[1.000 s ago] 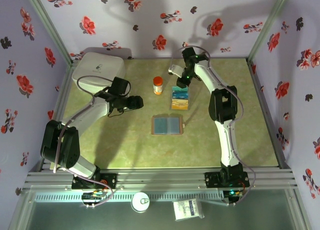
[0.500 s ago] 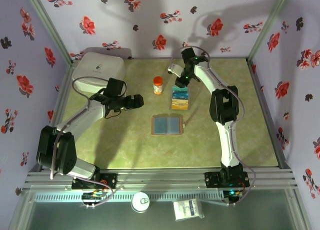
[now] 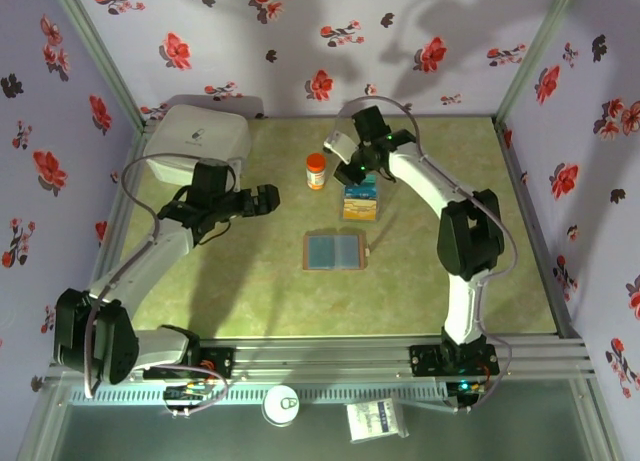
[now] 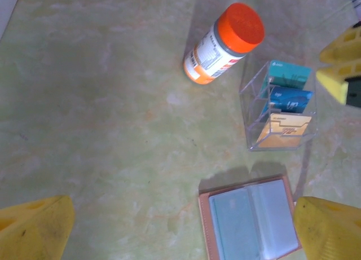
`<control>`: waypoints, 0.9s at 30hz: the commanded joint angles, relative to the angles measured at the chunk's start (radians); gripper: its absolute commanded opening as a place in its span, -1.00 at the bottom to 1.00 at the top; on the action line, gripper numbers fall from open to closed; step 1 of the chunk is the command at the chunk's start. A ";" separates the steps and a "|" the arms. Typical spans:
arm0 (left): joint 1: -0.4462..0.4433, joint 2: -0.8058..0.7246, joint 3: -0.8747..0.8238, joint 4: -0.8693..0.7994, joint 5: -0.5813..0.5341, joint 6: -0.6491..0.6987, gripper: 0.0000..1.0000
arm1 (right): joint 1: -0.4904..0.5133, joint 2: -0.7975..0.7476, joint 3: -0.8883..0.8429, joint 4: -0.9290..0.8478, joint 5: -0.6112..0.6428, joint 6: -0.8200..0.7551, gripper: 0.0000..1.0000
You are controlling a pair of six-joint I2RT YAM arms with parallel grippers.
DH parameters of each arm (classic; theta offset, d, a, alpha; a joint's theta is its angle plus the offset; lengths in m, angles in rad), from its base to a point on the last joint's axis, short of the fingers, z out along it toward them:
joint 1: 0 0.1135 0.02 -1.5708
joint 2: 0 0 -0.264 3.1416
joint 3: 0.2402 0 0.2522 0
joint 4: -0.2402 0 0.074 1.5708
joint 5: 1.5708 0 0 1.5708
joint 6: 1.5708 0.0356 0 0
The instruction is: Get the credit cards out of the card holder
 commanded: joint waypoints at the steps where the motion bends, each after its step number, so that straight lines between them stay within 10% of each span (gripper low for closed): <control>1: 0.007 -0.032 -0.030 0.078 0.071 0.044 0.99 | 0.054 -0.071 -0.078 0.063 -0.048 0.108 -0.42; 14: -0.004 0.026 -0.136 0.180 0.252 -0.098 0.99 | 0.246 -0.262 -0.427 0.243 0.077 0.469 -0.42; 27: -0.192 0.106 -0.328 0.552 0.178 -0.485 0.93 | 0.336 -0.463 -0.753 0.538 0.144 1.204 -0.42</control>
